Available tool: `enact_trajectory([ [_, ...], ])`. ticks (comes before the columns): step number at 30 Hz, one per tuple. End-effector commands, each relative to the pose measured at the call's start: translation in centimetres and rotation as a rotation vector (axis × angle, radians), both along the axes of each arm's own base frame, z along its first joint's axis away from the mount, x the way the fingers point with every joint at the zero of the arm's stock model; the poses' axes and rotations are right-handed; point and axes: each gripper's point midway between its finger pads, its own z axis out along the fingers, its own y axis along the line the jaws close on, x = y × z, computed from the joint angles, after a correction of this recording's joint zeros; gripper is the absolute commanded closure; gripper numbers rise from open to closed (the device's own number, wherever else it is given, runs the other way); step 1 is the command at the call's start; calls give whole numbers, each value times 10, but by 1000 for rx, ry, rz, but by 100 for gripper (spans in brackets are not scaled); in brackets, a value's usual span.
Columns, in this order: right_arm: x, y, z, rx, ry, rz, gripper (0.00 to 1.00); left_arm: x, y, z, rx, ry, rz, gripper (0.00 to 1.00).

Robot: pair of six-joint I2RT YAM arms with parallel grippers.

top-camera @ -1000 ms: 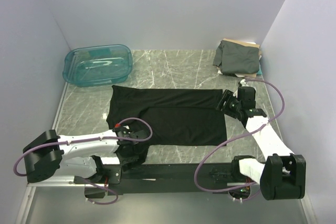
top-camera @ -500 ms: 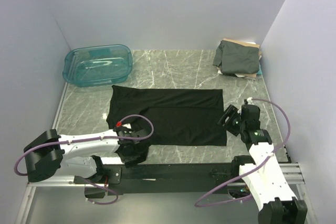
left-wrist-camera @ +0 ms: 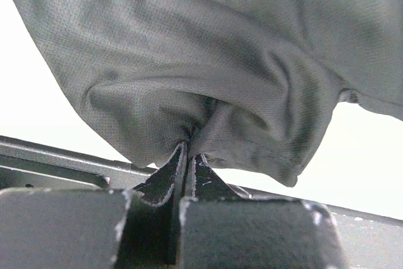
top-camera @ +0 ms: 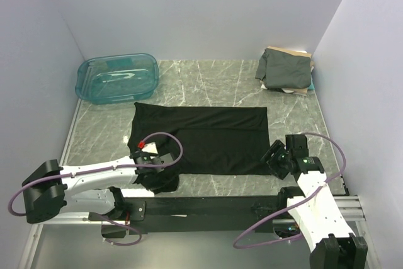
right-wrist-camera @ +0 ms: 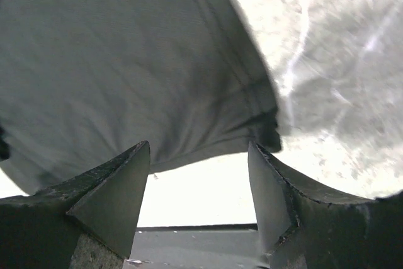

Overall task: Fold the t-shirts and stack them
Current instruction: Fold the tshirt

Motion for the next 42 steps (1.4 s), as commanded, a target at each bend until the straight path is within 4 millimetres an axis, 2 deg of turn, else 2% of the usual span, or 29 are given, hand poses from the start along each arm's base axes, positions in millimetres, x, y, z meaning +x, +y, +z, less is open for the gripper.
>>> enact_trajectory([
  [1, -10, -8, -5, -33, 64, -26, 30, 16, -5, 16, -20, -75, -1, 99],
  [5, -17, -7, -24, -26, 109, -49, 31, 23, -6, 19, -32, -93, 1, 99],
  [9, -13, -4, -33, -4, 111, -60, 35, 28, -5, 21, -46, -100, 3, 99],
  [14, -4, -12, -34, -51, 100, -64, 40, 34, -4, 21, -57, -106, 14, 99],
  [17, 2, -10, -33, -39, 84, -65, 52, 37, -3, 23, -56, -109, 20, 99],
  [18, 2, -10, -33, -39, 85, -58, 61, 39, -4, 24, -60, -112, 20, 99],
  [20, 3, -10, -31, -42, 82, -51, 72, 41, -2, 26, -53, -114, 23, 99],
  [21, 4, -10, -29, -39, 77, -48, 84, 43, -3, 27, -58, -118, 23, 99],
  [25, 5, -9, -31, -36, 62, -54, 100, 49, -4, 30, -63, -126, 24, 99],
  [28, 12, -8, -28, -34, 37, -40, 100, 54, -2, 31, -58, -128, 25, 99],
  [31, 22, -11, -15, -56, -5, -17, 100, 58, -1, 34, -53, -134, 28, 99],
  [40, 20, -13, -1, -68, -24, -28, 100, 65, 0, 37, -56, -137, 33, 99],
  [42, 12, -12, -3, -59, 8, -23, 100, 65, 0, 38, -57, -140, 32, 99],
])
